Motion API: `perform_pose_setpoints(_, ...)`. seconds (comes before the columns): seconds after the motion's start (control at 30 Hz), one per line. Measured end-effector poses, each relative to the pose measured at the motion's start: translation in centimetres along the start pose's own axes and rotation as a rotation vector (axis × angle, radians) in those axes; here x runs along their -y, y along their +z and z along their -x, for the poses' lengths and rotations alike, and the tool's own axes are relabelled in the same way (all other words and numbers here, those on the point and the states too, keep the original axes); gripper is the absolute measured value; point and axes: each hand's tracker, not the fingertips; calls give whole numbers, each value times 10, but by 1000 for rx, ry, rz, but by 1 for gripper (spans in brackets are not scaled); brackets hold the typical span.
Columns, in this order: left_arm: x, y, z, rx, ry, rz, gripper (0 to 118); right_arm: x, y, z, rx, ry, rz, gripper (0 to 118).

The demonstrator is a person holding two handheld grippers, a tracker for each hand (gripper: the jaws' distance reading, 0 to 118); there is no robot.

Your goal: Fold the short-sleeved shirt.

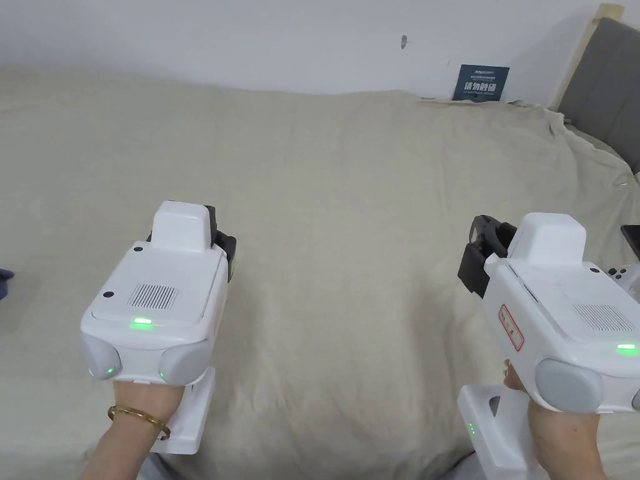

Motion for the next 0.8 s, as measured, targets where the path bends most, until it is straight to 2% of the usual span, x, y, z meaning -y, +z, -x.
perform_pose_setpoints(0.77, 2, 0, -2, 5, -5, 5, 0, -2, -1, -1, 0, -3, 2, 0)
perform_pose_setpoints(0.8, 1, 1, -2, 10, -3, 5, 4, -3, -2, 0, -2, -3, 7, 0)
